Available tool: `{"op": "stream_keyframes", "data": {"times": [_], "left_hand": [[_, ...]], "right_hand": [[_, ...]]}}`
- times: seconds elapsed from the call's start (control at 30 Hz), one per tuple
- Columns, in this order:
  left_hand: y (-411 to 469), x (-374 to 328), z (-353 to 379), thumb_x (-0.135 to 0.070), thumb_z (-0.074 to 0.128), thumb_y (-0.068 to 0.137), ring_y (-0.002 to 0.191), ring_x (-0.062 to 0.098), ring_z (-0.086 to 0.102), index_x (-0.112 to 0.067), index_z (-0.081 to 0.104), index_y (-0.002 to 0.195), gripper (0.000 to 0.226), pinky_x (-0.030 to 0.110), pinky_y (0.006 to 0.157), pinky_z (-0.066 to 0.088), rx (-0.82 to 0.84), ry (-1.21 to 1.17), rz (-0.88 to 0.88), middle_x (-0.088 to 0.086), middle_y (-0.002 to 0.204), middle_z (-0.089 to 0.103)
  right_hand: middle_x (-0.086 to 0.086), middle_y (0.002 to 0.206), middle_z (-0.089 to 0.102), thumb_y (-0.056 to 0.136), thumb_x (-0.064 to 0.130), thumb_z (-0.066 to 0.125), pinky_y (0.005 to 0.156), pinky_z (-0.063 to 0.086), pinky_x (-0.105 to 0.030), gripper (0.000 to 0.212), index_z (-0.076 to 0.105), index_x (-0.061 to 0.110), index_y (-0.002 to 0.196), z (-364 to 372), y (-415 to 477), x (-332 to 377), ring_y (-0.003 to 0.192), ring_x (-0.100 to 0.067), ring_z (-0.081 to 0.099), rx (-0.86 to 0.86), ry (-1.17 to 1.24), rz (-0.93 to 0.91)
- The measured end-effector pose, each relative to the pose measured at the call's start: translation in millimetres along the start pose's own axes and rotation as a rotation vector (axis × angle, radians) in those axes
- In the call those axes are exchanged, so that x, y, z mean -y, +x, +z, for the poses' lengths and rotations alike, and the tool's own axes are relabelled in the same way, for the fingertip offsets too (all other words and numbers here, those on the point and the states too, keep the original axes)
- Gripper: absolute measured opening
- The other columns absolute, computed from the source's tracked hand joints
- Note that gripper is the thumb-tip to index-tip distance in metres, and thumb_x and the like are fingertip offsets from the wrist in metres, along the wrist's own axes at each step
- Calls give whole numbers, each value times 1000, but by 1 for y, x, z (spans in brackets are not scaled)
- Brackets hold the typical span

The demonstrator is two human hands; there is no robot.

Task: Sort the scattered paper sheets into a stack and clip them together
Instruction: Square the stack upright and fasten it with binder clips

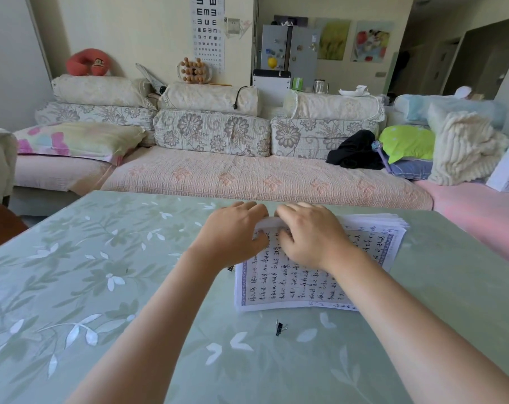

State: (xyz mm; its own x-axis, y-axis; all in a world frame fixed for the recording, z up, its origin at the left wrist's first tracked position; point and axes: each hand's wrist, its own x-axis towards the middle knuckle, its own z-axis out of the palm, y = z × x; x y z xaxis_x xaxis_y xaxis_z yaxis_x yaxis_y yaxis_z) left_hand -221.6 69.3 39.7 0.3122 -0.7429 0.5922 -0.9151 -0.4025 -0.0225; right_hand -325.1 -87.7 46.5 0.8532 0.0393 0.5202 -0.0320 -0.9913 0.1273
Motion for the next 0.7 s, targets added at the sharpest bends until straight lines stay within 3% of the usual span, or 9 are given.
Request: {"op": "stream_keyframes", "data": {"times": [0.1,0.23,0.43,0.57,0.7], "left_hand": [[1,1,-1,-33,48,85,86,18,56,-21,56,108,27,27,61,34,30,23,6,-7,93,59],[-2,2,-7,-39,33,91,87,18,57,-25,56,119,39,30,70,40,36,42,48,-6,95,61],[-6,3,-8,-30,56,87,80,22,63,-23,62,126,40,34,73,49,-26,132,68,-5,92,67],[-1,-12,-9,-32,54,84,84,22,63,-16,58,132,50,35,74,48,-5,250,49,-4,97,68],[-5,-15,-4,-32,36,93,85,22,60,-15,54,133,47,36,70,48,4,213,13,-3,98,64]], "right_hand": [[7,87,57,92,24,50,70,41,-35,7,51,19,97,-5,-1,-6,81,-18,51,61,9,-44],[4,95,60,93,20,47,73,39,-34,8,51,18,100,-7,0,-4,90,-19,53,83,22,-36],[1,118,63,92,16,50,89,47,-35,38,50,15,130,-13,-1,0,109,-21,57,98,82,-2],[1,104,62,92,20,49,81,45,-34,21,52,16,112,-11,0,0,100,-21,57,86,54,3],[0,105,63,90,18,49,82,47,-36,22,54,15,112,-11,-1,0,100,-22,57,79,70,13]]}}
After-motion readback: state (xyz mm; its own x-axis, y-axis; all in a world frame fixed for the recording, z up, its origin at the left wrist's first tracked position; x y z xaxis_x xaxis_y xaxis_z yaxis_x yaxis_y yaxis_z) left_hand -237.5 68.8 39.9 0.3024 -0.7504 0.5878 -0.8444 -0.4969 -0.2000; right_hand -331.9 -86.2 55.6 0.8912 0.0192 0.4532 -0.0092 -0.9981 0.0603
